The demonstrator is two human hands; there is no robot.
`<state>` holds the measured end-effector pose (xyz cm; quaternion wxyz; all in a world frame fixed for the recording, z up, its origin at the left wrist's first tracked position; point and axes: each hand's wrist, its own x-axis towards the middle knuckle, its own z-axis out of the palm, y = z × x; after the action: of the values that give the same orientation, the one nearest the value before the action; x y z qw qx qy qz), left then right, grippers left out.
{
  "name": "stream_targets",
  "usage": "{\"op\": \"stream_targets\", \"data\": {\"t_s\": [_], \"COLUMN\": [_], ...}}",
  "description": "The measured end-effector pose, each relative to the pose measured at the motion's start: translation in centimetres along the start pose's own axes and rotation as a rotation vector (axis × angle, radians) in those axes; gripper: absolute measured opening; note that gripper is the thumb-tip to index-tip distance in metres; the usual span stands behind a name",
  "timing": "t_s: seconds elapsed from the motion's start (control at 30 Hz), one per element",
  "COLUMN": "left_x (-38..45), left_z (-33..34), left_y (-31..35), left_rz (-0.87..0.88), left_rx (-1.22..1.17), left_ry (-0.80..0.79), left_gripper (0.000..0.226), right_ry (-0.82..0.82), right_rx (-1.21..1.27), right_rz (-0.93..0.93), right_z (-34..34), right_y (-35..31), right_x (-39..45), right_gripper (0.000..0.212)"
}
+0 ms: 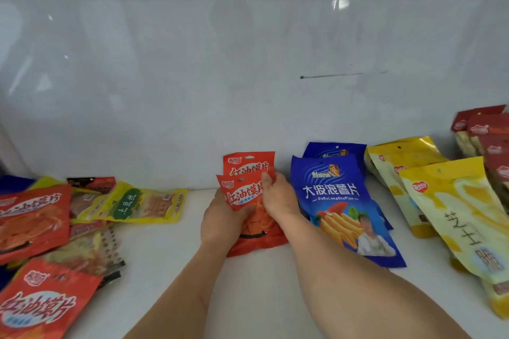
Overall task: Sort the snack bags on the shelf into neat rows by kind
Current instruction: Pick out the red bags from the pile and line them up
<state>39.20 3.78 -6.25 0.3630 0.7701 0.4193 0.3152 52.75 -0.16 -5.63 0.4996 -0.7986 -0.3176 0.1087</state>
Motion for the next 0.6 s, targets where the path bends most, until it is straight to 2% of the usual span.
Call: {"op": "stream_targets", "data": {"t_s": [0.2,0.33,0.47,0.6], "left_x": [1.1,1.0,0.2,-1.8], "left_z": [-0.6,-1.7,-3.2,-6.2], "left_y": [0.0,-0.1,-0.8,-1.6], "left_rz": [0.011,-0.028,-0.142,-0.119], "left_rx": [0.027,0.008,0.124,0.336], "left_ry": [-0.080,-0.053,0.030,0.076], "left_gripper": [0.052,0.047,0.078,0.061], "right_ry": [0.044,0.057,0.095,0.091], "right_rx": [-0.078,-0.247,-0.430,-0.582], "right_rz": [-0.030,-0.082,-0.170,-0.341], "right_z": [0.5,0.6,0.4,1.4], "right_y": [0.2,-0.1,-0.7,-2.3], "right_x": [0.2,0.2,-0.4,-1.6], "right_gripper": [0.033,0.034,0.041,0.043]}}
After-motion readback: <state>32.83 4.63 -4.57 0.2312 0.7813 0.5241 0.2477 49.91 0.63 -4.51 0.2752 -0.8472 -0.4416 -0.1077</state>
